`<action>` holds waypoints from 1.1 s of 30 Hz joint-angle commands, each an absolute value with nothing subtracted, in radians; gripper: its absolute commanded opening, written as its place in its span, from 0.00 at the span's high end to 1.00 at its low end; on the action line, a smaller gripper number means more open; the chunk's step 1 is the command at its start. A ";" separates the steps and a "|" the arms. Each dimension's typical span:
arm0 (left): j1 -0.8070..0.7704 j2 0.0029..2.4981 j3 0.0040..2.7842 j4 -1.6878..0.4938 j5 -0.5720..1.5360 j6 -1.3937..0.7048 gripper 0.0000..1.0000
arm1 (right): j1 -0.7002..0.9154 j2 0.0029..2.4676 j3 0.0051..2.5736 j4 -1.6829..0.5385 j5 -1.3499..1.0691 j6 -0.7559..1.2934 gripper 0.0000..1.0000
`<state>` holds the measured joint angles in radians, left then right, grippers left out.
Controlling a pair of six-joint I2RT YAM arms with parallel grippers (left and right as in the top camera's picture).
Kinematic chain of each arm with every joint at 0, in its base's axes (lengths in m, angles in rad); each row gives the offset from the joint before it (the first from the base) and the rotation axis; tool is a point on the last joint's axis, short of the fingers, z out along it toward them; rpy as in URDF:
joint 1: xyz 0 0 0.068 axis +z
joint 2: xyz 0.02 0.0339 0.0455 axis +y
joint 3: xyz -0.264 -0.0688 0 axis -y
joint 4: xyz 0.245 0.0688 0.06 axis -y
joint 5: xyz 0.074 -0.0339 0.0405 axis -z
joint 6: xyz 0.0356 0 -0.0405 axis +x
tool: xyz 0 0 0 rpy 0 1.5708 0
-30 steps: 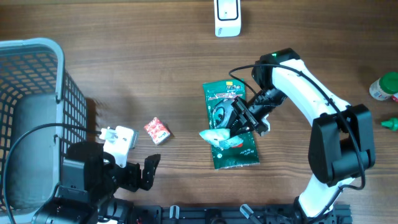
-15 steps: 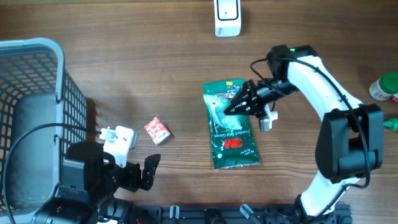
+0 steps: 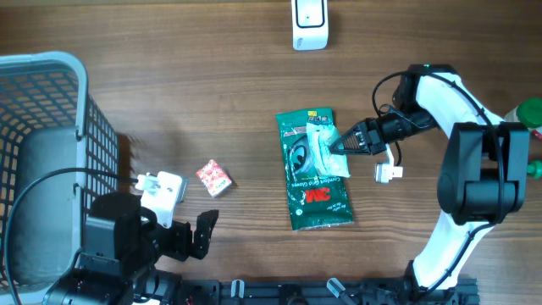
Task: Scan the item barcode
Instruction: 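Lift the wipes packet and hold it under the white scanner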
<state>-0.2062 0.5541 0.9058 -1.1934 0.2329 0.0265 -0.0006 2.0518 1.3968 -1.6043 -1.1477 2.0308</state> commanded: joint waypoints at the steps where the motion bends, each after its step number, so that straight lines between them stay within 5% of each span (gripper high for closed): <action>1: -0.200 0.550 0.908 -1.190 0.234 0.045 0.00 | -0.032 2.056 1.395 -1.612 -1.153 2.011 0.96; 5: -0.200 0.550 0.908 -1.190 0.234 0.045 0.00 | -0.080 2.056 1.395 -1.612 -1.067 1.856 0.96; 10: -0.200 0.550 0.908 -1.190 0.234 0.045 0.00 | -0.146 2.040 1.395 -1.612 -1.033 0.581 0.96; 13: -0.200 0.550 0.908 -1.190 0.234 0.045 0.00 | -0.144 2.009 1.399 -1.602 -1.032 0.361 0.96; 17: -0.200 0.550 0.908 -1.190 0.234 0.045 0.00 | -0.117 1.941 1.454 -1.265 -1.015 0.422 0.96; 20: -0.200 0.550 0.908 -1.191 0.234 0.045 0.00 | -0.060 1.939 1.469 -1.065 -0.896 0.751 0.96; 25: -0.200 0.550 0.908 -1.190 0.234 0.045 0.00 | 0.115 1.940 1.469 -0.374 -0.702 1.056 0.95; 33: -0.200 0.550 0.908 -1.191 0.234 0.045 0.00 | 0.205 2.085 1.522 0.060 -0.464 1.349 0.95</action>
